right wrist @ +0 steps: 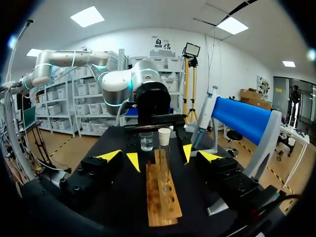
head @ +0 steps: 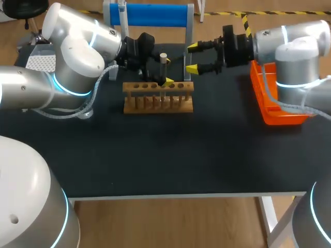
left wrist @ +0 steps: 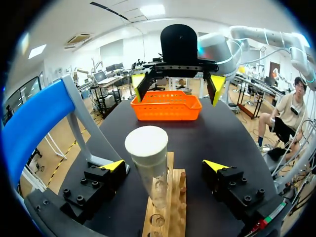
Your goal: Invert the test tube, pick up the pipette, mount the tip to pipette, aspirate from beaker and dispense into the tube, eject the tip, return the pipette, and cap with the stopper.
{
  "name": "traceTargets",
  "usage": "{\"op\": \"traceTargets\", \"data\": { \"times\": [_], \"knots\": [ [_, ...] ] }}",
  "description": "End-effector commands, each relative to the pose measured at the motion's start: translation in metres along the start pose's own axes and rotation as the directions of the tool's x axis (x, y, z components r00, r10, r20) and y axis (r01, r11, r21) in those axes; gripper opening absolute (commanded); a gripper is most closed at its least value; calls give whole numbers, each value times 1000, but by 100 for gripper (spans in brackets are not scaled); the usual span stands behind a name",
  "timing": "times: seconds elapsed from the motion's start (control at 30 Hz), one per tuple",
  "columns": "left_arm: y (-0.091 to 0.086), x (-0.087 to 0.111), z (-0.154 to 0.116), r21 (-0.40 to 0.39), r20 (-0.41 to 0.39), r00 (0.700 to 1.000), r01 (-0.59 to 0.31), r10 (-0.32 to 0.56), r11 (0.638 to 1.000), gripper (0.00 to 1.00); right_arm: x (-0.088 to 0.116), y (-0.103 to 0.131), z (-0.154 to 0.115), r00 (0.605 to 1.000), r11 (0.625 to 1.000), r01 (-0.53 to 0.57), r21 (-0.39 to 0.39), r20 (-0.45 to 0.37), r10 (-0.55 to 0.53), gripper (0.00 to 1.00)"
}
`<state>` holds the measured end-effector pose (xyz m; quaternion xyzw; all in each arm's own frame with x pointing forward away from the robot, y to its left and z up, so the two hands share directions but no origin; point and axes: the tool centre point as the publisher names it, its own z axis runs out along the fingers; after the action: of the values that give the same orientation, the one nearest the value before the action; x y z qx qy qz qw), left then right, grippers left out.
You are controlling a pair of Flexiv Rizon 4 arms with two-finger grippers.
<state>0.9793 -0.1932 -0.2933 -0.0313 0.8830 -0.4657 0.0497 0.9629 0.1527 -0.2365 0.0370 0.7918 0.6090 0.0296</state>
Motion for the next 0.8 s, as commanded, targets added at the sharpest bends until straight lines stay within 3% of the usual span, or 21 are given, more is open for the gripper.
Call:
{"op": "traceTargets", "data": {
  "times": [0.03, 0.27, 0.33, 0.8],
  "knots": [
    [0, -1, 0, -1, -4, 1000, 1, -1, 1000, 100, 9, 4, -10, 1000, 1000, 0, 9, 20, 0, 100],
    [0, -1, 0, -1, -4, 1000, 1, -1, 1000, 100, 9, 4, -10, 1000, 1000, 0, 9, 20, 0, 100],
    [5, -3, -3, -33, 25, 1000, 13, -13, 999, 100, 9, 4, -10, 1000, 1000, 0, 9, 20, 0, 100],
    [41, -13, -46, -68, 168, 980, 123, -110, 990, 100, 9, 4, -10, 1000, 1000, 0, 9, 20, 0, 100]
  ]
}}
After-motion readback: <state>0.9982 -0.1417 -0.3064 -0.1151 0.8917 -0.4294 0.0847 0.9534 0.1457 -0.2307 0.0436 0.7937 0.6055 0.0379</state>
